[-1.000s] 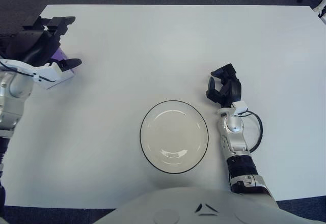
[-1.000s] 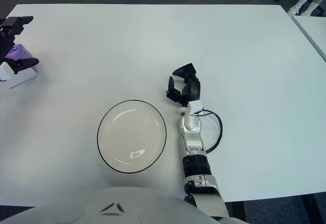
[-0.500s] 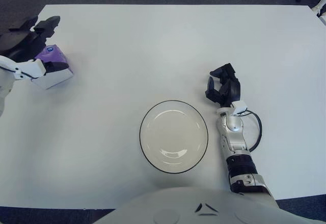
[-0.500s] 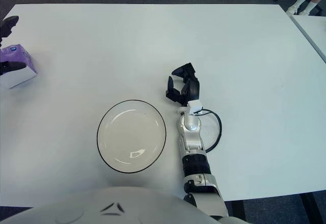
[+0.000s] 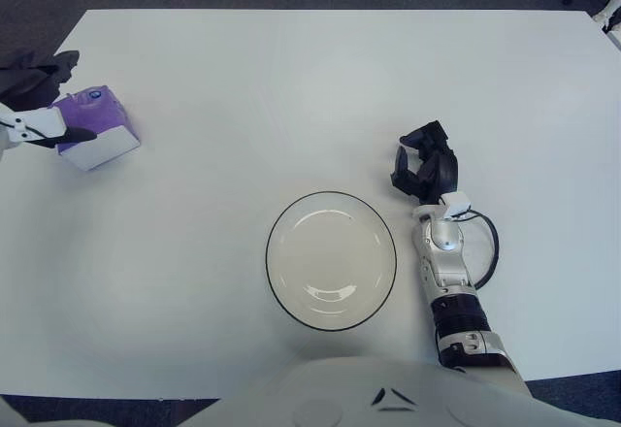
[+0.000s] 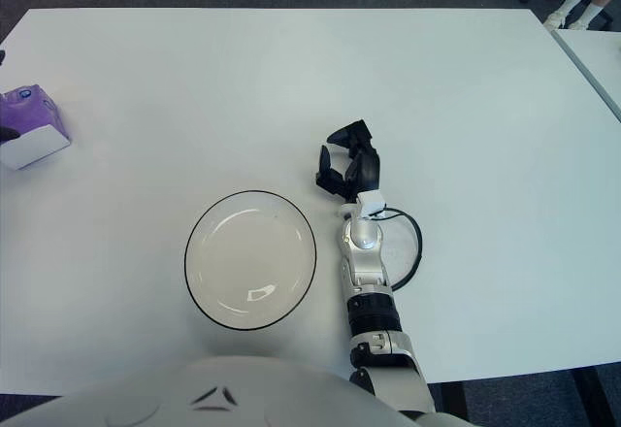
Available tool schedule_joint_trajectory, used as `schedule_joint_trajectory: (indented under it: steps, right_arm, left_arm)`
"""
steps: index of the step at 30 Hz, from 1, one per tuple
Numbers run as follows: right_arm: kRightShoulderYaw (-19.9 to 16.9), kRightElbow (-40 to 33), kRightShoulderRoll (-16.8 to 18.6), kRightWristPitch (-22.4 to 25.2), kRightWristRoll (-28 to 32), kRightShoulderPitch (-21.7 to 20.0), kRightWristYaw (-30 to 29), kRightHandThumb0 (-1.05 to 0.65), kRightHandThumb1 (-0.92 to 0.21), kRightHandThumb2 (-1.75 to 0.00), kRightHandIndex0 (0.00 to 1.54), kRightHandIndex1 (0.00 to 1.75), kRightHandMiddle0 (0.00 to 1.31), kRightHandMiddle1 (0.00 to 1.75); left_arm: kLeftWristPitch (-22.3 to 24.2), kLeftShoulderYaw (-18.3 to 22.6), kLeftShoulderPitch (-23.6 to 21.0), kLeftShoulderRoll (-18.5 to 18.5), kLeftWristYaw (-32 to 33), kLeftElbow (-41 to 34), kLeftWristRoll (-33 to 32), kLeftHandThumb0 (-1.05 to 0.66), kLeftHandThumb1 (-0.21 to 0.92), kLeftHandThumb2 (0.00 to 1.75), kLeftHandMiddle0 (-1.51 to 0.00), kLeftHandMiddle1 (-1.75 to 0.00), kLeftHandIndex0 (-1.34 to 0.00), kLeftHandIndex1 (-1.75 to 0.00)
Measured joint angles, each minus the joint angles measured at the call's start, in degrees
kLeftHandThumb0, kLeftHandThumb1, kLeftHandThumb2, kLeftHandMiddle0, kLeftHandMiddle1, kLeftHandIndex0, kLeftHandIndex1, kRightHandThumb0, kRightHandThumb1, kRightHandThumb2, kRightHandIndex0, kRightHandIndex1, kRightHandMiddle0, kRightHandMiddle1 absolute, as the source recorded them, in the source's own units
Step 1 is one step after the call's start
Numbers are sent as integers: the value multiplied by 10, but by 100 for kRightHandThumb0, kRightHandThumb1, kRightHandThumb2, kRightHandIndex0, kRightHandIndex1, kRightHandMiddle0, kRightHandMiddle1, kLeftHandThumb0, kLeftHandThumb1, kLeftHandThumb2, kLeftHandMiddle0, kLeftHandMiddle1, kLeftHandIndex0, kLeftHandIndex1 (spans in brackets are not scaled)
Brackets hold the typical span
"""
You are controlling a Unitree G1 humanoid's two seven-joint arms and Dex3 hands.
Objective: Put the tissue paper into the plate.
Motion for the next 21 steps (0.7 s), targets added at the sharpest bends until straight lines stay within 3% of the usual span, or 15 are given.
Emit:
schedule_joint_trajectory:
  steps: [21]
  right_arm:
    - [-2, 0, 1, 0, 0, -1, -3, -41, -55, -103, 62, 154, 43, 175]
  left_arm:
    - [-22, -107, -138, -53, 15, 192, 42, -105, 69, 37, 0, 0, 0, 0]
